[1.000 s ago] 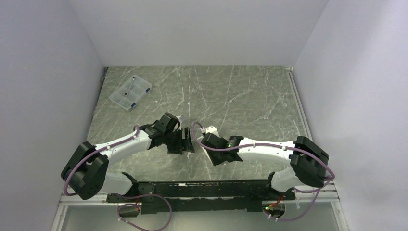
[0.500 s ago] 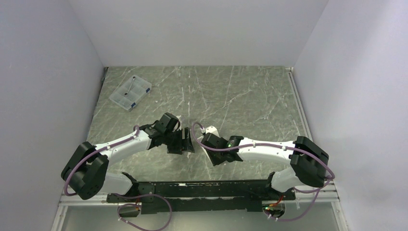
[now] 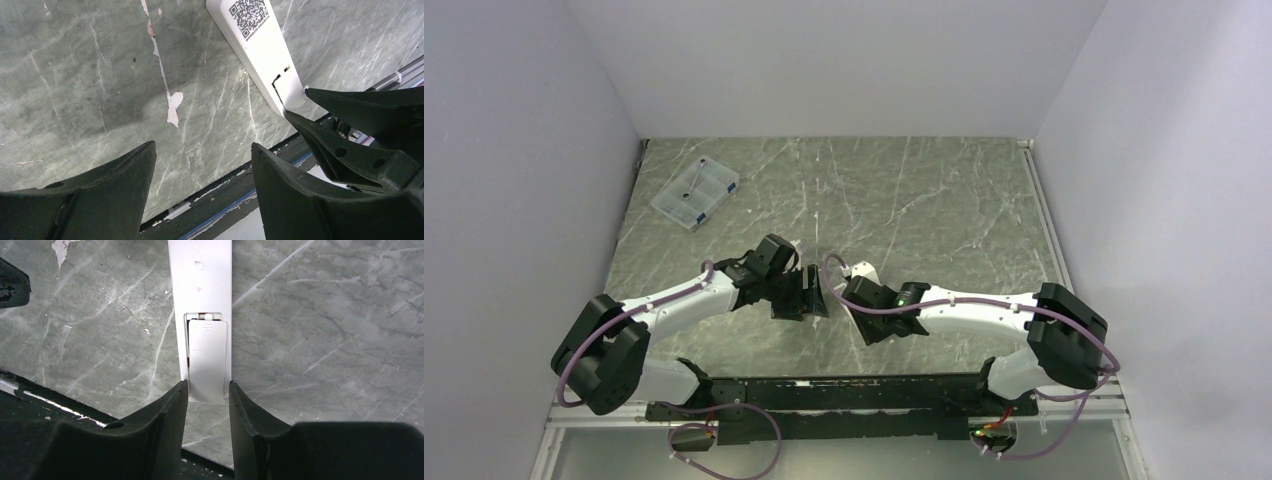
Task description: Load the batteries into the remote control
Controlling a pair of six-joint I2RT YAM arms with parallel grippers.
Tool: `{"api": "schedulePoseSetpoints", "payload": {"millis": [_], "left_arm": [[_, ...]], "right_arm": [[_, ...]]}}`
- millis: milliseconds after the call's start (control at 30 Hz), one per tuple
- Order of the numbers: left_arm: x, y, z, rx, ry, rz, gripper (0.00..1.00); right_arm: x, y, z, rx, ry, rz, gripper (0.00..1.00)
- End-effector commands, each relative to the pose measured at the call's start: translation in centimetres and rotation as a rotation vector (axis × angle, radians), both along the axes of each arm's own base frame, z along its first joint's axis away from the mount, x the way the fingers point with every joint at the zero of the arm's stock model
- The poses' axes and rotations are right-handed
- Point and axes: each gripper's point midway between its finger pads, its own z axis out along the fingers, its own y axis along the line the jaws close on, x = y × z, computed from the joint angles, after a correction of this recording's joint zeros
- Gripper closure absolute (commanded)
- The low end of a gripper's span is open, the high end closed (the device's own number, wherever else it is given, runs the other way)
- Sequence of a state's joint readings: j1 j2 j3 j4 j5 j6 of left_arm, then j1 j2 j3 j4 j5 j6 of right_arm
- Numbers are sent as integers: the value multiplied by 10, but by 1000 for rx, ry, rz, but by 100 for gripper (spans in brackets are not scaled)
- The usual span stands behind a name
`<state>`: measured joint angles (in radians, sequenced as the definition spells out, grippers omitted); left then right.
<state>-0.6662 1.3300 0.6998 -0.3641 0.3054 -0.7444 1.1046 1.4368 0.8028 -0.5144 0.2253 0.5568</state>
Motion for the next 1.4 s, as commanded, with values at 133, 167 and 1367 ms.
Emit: {"api": "schedulePoseSetpoints", "payload": {"millis": [133, 167, 1367], "left_arm": [[8, -3, 7, -14, -37, -2, 25], [8, -4, 7, -14, -38, -3, 25], [9, -3, 5, -1, -36, -10, 25]], "right_arm": [[12, 12, 30, 69, -61, -12, 61], [13, 11, 32, 70, -67, -16, 60], [32, 13, 17, 57, -15, -58, 96]]}}
